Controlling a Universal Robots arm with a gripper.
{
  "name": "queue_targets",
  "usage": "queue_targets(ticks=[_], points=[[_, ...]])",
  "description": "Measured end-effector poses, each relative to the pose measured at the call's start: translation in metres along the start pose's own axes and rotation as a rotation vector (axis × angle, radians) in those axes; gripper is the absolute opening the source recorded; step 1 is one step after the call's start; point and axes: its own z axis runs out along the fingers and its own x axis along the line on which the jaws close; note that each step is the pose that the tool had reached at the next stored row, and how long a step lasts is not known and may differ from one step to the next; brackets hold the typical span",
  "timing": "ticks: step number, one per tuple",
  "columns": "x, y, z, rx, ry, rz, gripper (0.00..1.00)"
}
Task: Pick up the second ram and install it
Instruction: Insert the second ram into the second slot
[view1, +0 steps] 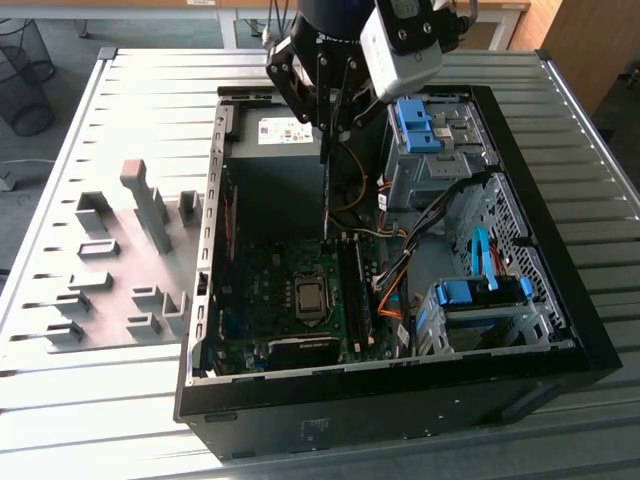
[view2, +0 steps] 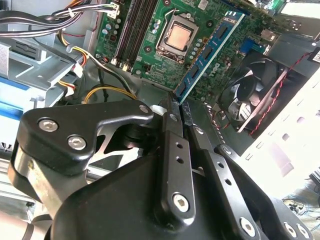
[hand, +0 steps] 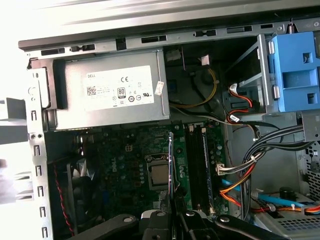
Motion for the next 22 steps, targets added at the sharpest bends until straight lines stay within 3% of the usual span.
queue_targets(ticks=[22], points=[[-0.0002,-0.0001,0.0053,0.0000,-0.0001,0.000,0.14]])
